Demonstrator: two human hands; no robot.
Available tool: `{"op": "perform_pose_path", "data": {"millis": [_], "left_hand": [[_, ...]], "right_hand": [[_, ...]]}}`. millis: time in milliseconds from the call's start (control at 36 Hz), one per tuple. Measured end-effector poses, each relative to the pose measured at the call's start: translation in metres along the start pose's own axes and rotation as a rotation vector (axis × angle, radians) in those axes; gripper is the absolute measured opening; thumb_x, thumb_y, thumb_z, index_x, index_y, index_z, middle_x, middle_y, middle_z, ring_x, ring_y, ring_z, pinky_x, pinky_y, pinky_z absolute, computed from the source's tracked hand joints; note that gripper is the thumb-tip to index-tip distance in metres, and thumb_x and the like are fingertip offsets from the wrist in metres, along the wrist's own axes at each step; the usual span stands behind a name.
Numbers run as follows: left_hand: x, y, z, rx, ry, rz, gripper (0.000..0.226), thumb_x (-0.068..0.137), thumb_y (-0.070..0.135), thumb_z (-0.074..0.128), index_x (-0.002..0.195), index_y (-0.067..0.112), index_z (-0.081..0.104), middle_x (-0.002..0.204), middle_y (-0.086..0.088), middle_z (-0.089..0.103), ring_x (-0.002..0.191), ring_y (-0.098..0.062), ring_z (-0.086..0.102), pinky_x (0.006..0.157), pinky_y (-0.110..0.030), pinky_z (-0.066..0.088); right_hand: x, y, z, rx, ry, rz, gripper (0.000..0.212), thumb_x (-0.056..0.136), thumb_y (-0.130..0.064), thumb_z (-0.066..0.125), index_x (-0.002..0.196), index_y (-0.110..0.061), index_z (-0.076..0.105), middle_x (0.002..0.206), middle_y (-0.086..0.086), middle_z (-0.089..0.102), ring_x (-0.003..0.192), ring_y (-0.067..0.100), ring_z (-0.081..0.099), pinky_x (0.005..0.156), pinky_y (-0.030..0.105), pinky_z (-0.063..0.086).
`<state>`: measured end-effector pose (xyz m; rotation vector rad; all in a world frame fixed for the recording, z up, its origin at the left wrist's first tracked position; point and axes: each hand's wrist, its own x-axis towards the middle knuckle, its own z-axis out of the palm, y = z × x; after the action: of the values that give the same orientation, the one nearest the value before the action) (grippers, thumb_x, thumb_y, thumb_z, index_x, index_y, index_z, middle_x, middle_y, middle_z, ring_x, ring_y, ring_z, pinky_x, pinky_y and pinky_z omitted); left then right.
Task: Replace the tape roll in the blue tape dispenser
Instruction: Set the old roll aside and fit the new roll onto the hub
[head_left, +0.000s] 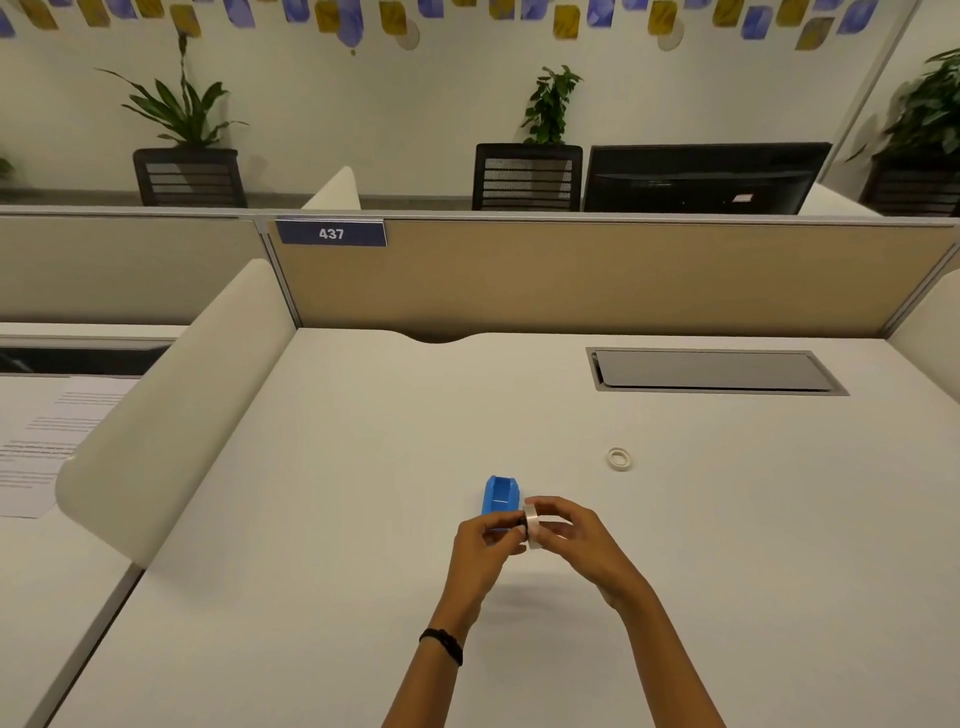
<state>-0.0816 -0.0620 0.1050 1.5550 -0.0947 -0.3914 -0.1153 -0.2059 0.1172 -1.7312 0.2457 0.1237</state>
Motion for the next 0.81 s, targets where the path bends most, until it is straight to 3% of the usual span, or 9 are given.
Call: {"op": "perform_pose_path", "data": {"millis": [139,278,417,639,806], "left_hand": [[0.000,-0.001,0.003,-0.002,0.020,0.015,0.017,0.083,0.012,0.066,0.089,0.027,0.068,0.089,0.005,0.071,0.084,-0.013,0.069,0.065,-0.015,0.054],[0.000,-0.002,0.007,0.017,0.029,0.028,0.020,0.082,0.014,0.068,0.086,0.034,0.068,0.088,0.009,0.071,0.088,-0.013,0.068,0.073,-0.016,0.052],[0.000,-0.004,0.011,0.008,0.050,0.022,0.021,0.082,0.014,0.067,0.085,0.035,0.067,0.086,0.010,0.070,0.086,-0.011,0.068,0.071,-0.013,0.051],[-0.001,0.001,0.015,0.021,0.067,0.049,0.018,0.082,0.019,0.067,0.086,0.037,0.068,0.085,0.013,0.071,0.085,-0.008,0.068,0.069,-0.010,0.050],[0.000,-0.001,0.014,0.050,0.069,0.055,0.018,0.082,0.022,0.068,0.084,0.039,0.067,0.085,0.015,0.071,0.085,-0.005,0.067,0.066,-0.009,0.050]], "right_hand": [[0.001,-0.001,-0.001,0.006,0.013,0.002,0.023,0.084,-0.027,0.064,0.105,-0.035,0.059,0.110,-0.007,0.065,0.098,0.011,0.065,0.082,0.024,0.053],[0.001,0.000,-0.002,0.024,0.037,0.019,0.019,0.083,-0.025,0.065,0.099,-0.034,0.061,0.104,-0.005,0.067,0.090,0.012,0.068,0.067,0.015,0.055],[0.004,0.001,-0.003,-0.009,0.081,0.051,0.017,0.082,-0.027,0.066,0.098,-0.031,0.061,0.100,-0.003,0.066,0.084,0.010,0.067,0.059,0.012,0.053],[0.010,-0.001,-0.005,-0.005,0.106,0.068,0.029,0.082,-0.032,0.065,0.106,-0.017,0.063,0.098,0.001,0.066,0.085,0.013,0.065,0.056,0.013,0.054],[0.008,-0.002,-0.003,0.053,0.097,0.083,0.022,0.082,-0.034,0.065,0.097,-0.018,0.066,0.096,0.006,0.069,0.085,0.015,0.068,0.060,0.017,0.056]]}}
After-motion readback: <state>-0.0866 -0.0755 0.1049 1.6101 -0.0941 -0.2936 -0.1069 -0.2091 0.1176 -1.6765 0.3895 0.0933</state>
